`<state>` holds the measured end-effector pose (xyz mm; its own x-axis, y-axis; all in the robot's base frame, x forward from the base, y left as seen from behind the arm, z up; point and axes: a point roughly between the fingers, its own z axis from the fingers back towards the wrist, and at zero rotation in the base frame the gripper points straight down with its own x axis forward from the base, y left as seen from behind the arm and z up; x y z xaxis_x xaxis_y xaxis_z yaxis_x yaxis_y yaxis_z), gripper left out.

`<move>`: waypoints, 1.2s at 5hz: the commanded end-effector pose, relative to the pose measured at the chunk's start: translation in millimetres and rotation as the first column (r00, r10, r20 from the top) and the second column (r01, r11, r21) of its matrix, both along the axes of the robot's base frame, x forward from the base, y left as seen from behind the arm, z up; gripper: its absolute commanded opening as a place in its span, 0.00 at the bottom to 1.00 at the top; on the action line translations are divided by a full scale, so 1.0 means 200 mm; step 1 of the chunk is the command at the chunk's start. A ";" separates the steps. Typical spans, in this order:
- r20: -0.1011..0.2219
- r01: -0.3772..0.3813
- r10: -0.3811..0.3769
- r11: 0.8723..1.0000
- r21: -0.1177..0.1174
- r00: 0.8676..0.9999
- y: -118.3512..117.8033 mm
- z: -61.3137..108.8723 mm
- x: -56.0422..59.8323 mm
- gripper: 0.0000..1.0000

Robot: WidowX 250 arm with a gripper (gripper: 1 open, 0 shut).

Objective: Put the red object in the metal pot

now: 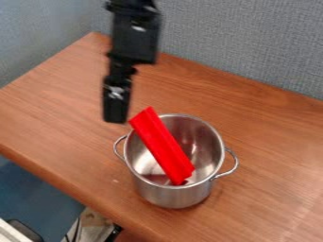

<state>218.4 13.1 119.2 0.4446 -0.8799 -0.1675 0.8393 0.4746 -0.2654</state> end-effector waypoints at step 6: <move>0.026 0.283 -0.282 0.953 -0.110 0.959 -0.06 0.02 0.12 1.00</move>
